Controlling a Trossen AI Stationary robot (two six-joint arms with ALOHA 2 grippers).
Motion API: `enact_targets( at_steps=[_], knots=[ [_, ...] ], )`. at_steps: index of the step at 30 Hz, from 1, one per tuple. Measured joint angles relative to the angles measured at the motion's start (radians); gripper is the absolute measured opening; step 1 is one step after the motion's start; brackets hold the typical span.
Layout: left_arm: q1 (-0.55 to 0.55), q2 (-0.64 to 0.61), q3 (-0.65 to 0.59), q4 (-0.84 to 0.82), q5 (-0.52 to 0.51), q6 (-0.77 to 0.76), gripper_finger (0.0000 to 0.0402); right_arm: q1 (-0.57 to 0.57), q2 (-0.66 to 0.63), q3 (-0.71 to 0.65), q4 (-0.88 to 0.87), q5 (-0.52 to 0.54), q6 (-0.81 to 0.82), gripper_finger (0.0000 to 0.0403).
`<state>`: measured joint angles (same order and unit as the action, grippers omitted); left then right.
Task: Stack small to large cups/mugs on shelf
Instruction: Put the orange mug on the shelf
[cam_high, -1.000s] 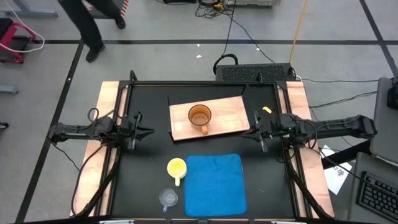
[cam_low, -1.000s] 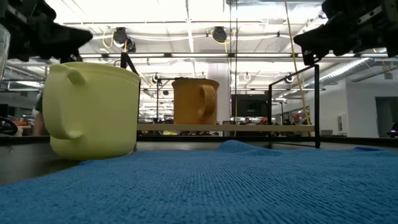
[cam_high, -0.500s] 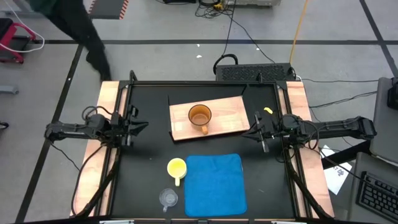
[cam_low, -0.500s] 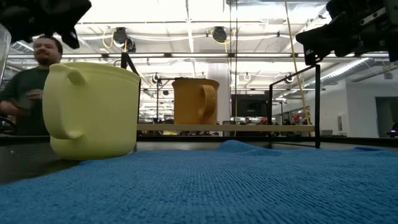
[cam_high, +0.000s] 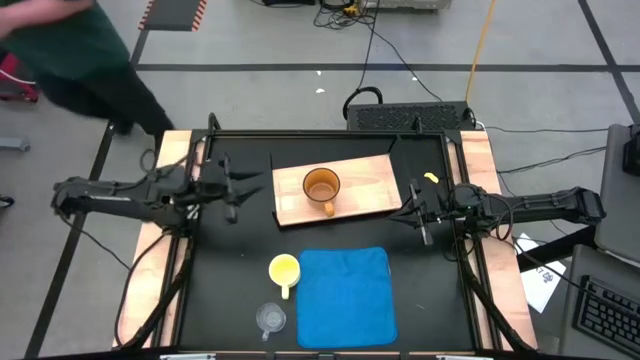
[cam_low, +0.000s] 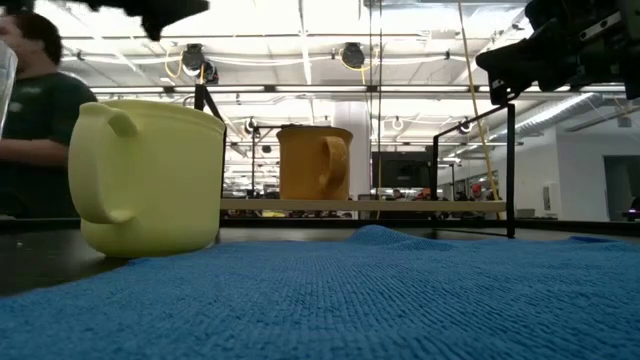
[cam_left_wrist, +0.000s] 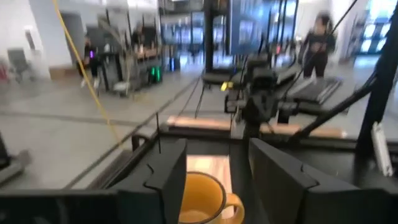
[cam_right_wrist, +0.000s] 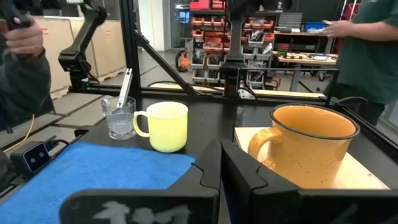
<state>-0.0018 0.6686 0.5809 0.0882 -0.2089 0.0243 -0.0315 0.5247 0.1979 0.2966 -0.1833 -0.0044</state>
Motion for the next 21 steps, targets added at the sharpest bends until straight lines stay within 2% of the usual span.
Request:
enact_targets(
  at_steps=[4,10,16,21],
  knots=[
    [0.027,0.148,0.160,-0.109,0.015,0.000,0.0189,0.000,0.000,0.000,-0.004,-0.001,0.000,0.0000],
    [0.074,0.323,0.380,-0.269,0.159,0.000,0.0191,0.000,0.000,0.000,-0.006,-0.001,0.012,0.0000],
    [0.103,0.488,0.547,-0.367,0.293,0.082,0.0191,0.000,0.000,-0.001,-0.028,-0.001,0.021,0.0000],
    [0.146,0.628,0.693,-0.473,0.305,0.094,0.0191,0.000,0.000,-0.001,-0.033,-0.001,0.025,0.0000]
  ],
)
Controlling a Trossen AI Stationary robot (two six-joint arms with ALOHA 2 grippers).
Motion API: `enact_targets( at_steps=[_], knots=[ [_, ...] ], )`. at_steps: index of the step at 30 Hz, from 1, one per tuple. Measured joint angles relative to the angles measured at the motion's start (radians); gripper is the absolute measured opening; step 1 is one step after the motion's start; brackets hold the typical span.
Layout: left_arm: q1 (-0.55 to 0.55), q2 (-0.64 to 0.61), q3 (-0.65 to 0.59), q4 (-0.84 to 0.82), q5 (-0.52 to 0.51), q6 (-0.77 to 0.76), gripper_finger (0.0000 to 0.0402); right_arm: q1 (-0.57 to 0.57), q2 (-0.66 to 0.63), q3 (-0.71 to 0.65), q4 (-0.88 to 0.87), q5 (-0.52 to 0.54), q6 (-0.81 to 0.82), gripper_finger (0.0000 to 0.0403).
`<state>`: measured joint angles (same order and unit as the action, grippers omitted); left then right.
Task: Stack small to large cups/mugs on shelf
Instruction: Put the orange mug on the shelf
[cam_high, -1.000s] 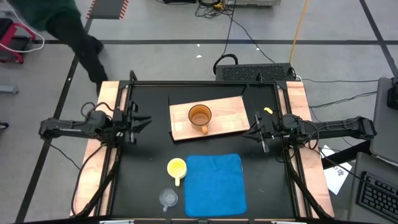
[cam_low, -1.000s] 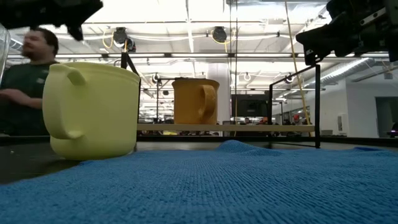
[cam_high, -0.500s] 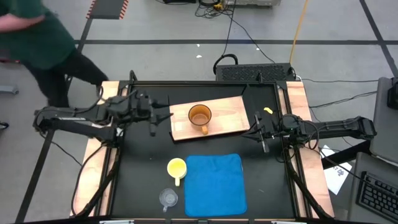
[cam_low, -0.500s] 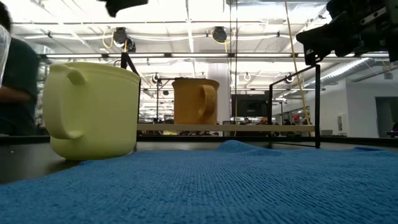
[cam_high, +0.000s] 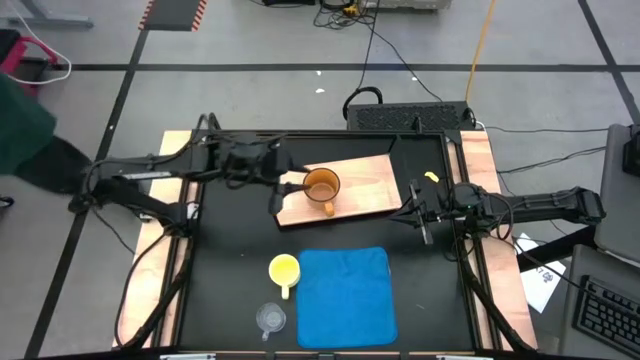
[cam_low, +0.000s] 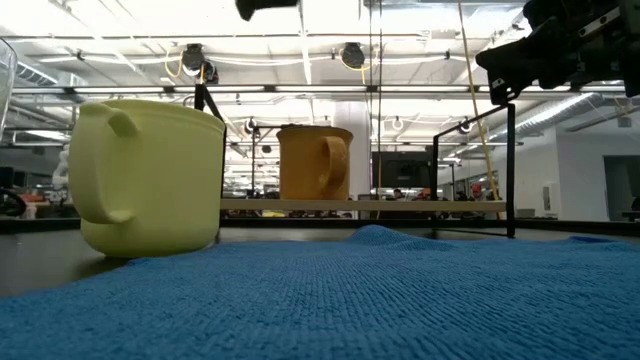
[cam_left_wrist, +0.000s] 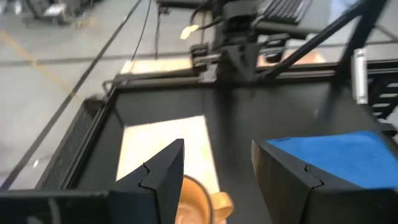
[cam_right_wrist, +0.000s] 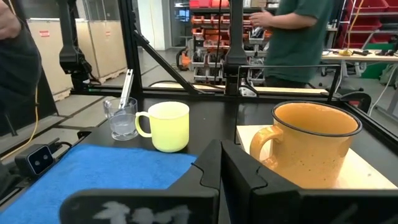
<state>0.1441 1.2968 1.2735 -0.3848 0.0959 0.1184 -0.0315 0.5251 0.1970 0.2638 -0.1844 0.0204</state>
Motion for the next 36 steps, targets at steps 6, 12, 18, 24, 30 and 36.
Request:
enact_targets(
  at_steps=[6,12,18,24,30,36],
  knots=[
    [0.101,0.155,0.200,-0.223,0.000,-0.028,0.0191,0.000,0.000,0.000,-0.001,-0.001,0.017,0.0000],
    [0.172,0.280,0.326,-0.361,0.050,-0.057,0.0191,0.000,0.000,0.000,-0.006,-0.002,0.019,0.0000],
    [0.207,0.392,0.420,-0.473,0.053,-0.047,0.0191,0.000,0.000,0.000,-0.013,-0.002,0.027,0.0000],
    [0.220,0.498,0.520,-0.570,0.054,-0.015,0.0191,-0.001,0.006,-0.011,-0.089,-0.001,0.066,0.0000],
    [0.236,0.589,0.620,-0.658,0.035,0.003,0.0191,-0.002,0.011,-0.008,-0.102,-0.003,0.064,0.0000],
    [0.225,0.602,0.632,-0.666,0.035,0.023,0.0191,-0.001,0.010,-0.003,-0.043,-0.004,0.075,0.0000]
  ],
)
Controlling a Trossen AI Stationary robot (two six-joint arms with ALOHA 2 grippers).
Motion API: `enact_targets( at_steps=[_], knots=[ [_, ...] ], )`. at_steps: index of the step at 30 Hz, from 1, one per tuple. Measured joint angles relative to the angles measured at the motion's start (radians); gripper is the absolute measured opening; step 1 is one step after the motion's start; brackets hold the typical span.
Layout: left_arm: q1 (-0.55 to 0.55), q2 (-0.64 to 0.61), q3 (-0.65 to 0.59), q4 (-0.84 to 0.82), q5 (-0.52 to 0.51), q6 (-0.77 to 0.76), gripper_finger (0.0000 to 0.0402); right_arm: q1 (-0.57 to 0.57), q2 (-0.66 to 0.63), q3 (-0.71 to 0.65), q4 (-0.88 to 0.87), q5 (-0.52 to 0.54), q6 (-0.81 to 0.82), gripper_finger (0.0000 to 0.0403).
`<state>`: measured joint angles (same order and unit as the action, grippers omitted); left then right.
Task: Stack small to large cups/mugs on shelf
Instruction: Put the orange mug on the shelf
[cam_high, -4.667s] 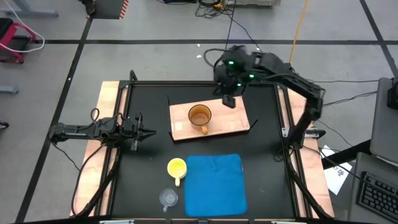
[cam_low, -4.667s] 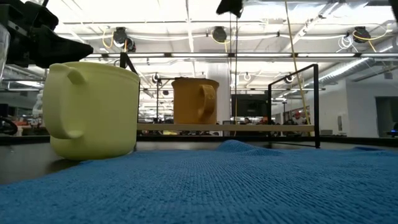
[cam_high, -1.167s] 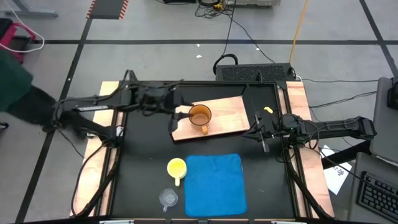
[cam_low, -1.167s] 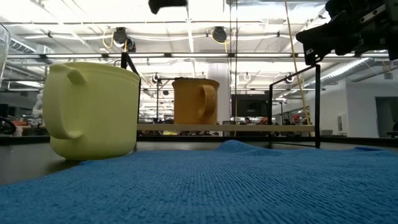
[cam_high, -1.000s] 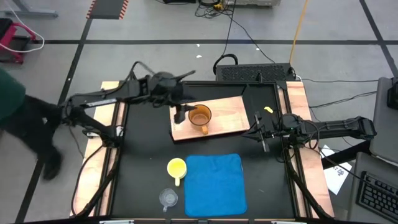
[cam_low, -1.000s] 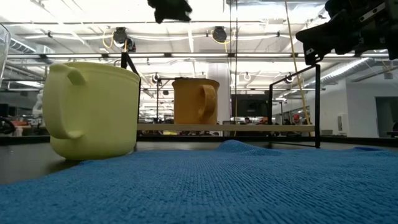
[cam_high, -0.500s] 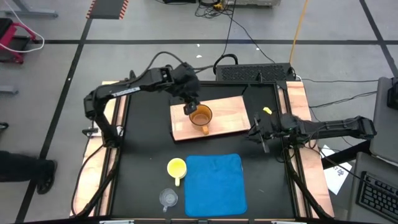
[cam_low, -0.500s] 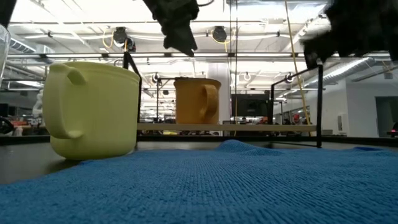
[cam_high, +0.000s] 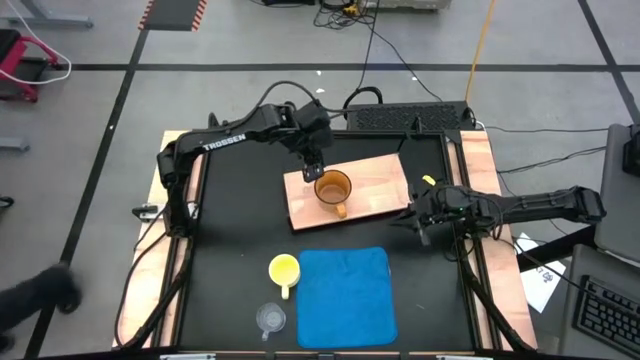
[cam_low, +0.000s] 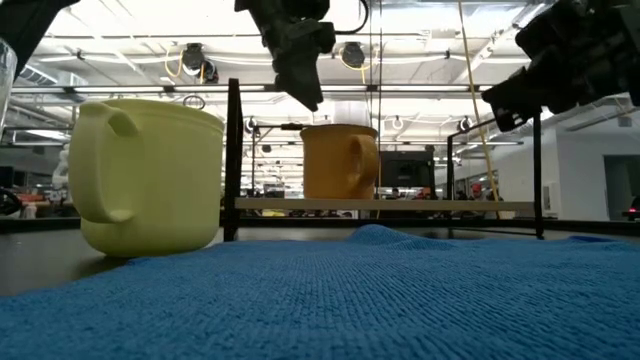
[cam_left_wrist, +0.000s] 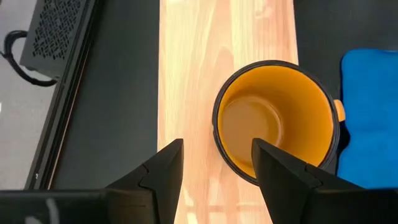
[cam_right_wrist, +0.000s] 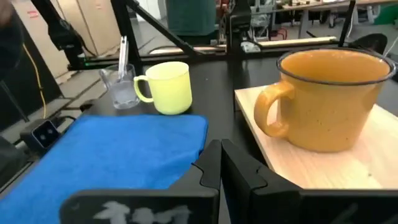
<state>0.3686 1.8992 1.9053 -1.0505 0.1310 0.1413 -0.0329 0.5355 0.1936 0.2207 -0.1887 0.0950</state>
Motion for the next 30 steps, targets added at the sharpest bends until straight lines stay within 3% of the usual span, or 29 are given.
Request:
enact_targets(
  at_steps=[9,17,23,30],
  knots=[
    [-0.011,-0.005,0.000,0.006,0.000,0.011,0.0191,0.008,-0.040,0.031,0.070,-0.256,0.051,0.0000],
    [-0.012,-0.005,0.000,0.009,0.000,0.027,0.0191,0.098,-0.073,0.119,-0.020,-0.252,0.108,0.0000],
    [-0.012,-0.005,0.000,0.010,0.000,0.030,0.0191,0.192,-0.075,0.260,-0.223,-0.117,0.054,0.0000],
    [-0.012,-0.005,0.000,0.009,0.006,0.028,0.0191,0.239,-0.076,0.481,-0.660,0.290,-0.047,0.0000]
  ],
)
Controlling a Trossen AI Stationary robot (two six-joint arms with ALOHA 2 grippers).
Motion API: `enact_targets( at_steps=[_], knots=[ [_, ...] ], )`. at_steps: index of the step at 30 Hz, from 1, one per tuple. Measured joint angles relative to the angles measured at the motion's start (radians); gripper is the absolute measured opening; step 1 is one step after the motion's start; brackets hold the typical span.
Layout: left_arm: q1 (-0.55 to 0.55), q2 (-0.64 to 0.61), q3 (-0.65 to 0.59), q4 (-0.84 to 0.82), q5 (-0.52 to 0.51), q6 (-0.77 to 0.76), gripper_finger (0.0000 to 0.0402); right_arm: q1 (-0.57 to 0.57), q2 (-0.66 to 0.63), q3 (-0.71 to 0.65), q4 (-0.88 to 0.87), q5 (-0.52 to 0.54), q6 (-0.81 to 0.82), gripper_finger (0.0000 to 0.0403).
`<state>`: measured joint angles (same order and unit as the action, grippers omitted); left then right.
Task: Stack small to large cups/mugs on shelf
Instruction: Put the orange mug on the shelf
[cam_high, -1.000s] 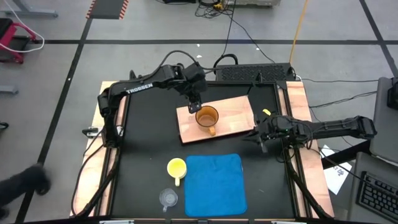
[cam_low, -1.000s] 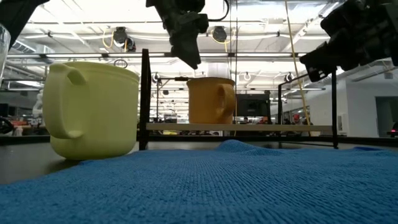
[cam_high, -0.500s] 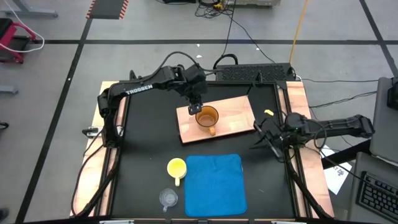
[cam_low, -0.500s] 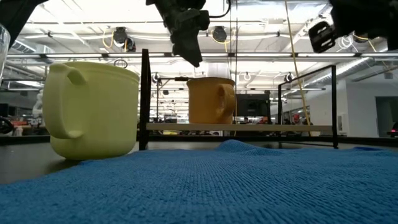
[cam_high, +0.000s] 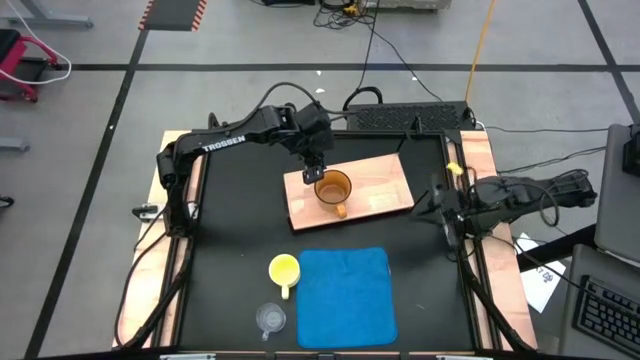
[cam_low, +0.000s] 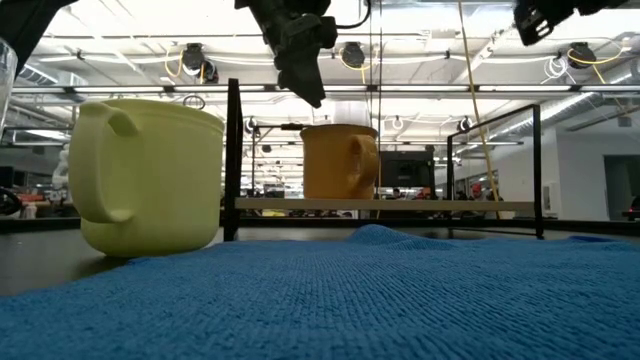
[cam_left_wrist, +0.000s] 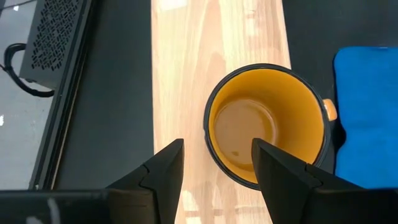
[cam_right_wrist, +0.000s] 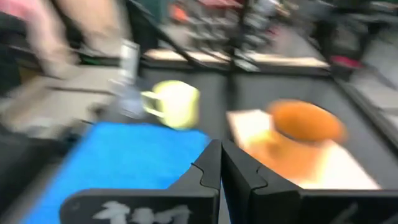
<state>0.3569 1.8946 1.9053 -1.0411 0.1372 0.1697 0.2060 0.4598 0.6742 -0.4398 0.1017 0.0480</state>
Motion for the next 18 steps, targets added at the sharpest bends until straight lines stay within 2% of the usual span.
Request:
enact_targets(
  at_steps=[2,4,18],
  knots=[
    [0.000,0.000,0.000,-0.002,0.010,-0.004,0.0191,-0.001,-0.001,0.029,-0.094,0.089,0.013,0.0000],
    [0.002,0.000,0.000,-0.005,0.013,-0.012,0.0191,-0.001,-0.006,0.034,-0.135,0.127,0.022,0.0000],
    [0.013,0.083,0.000,-0.058,0.024,-0.048,0.0191,-0.001,-0.011,0.034,-0.111,0.130,0.035,0.0000]
  ],
)
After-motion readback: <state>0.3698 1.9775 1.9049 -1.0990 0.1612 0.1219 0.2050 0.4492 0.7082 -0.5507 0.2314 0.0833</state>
